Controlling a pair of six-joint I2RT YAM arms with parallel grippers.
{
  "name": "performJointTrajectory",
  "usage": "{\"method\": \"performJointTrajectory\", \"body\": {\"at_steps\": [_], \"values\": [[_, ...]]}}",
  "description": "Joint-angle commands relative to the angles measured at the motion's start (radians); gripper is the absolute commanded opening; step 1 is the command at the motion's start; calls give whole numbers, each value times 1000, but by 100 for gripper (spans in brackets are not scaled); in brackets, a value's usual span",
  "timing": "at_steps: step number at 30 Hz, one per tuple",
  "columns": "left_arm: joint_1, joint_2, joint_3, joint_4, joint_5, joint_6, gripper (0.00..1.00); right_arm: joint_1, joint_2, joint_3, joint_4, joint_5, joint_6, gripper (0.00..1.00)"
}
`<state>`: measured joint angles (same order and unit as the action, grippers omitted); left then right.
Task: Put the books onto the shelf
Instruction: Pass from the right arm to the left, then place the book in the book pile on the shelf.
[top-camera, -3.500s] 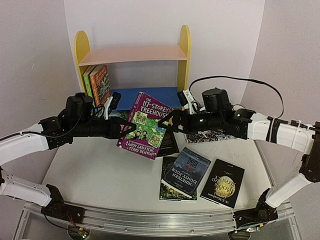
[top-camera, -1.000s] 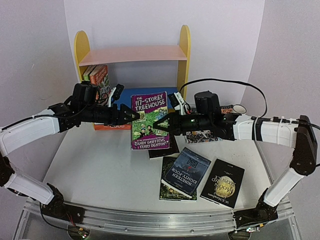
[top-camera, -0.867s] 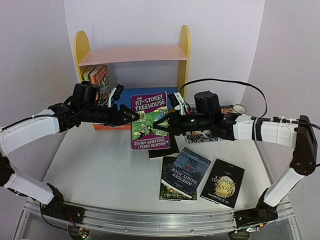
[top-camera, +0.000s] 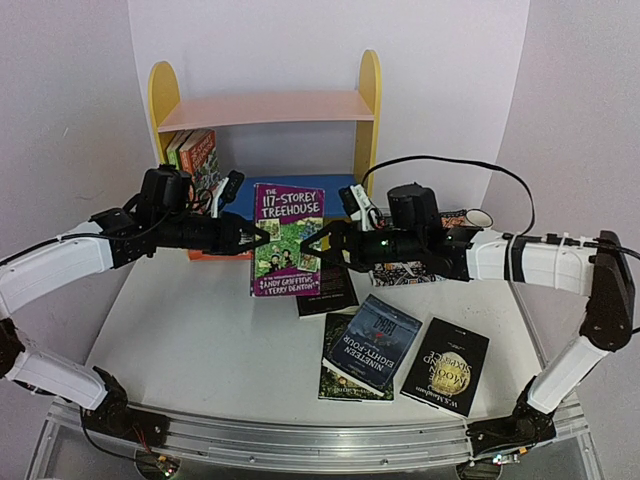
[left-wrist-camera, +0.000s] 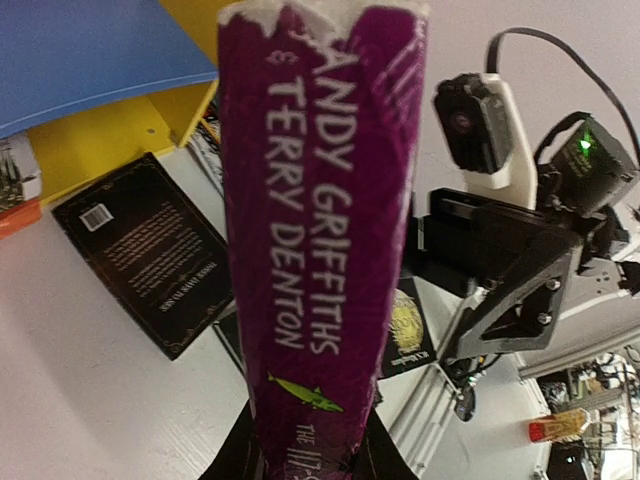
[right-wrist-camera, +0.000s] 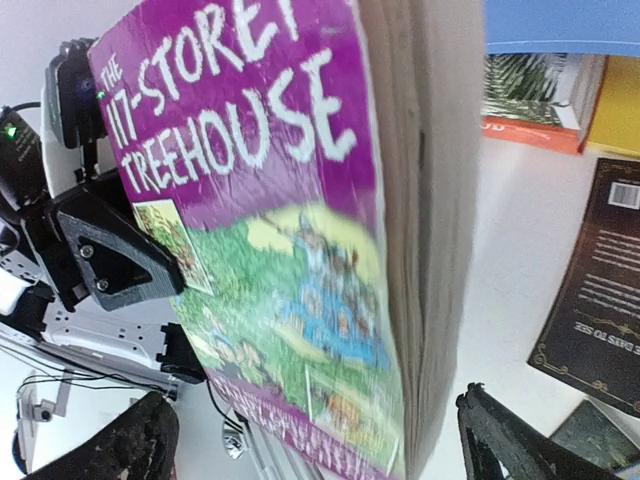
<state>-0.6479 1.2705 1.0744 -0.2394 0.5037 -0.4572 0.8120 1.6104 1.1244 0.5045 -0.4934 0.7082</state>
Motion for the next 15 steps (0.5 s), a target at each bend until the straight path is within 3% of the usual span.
{"method": "performJointTrajectory", "body": {"at_steps": [1,6,9,15], "values": [[8,-82,-10,31,-178,63,0,1,-129,8,-174,155,-150,98],[7,-121,-29,29,-445,133,0,1,-200,-17,-315,351,-234,98],[7,-122,-20,44,-601,174,0,2,-231,-41,-323,385,-261,98],[7,-73,-3,192,-771,295,0,2,-255,-49,-337,394,-290,98]]}}
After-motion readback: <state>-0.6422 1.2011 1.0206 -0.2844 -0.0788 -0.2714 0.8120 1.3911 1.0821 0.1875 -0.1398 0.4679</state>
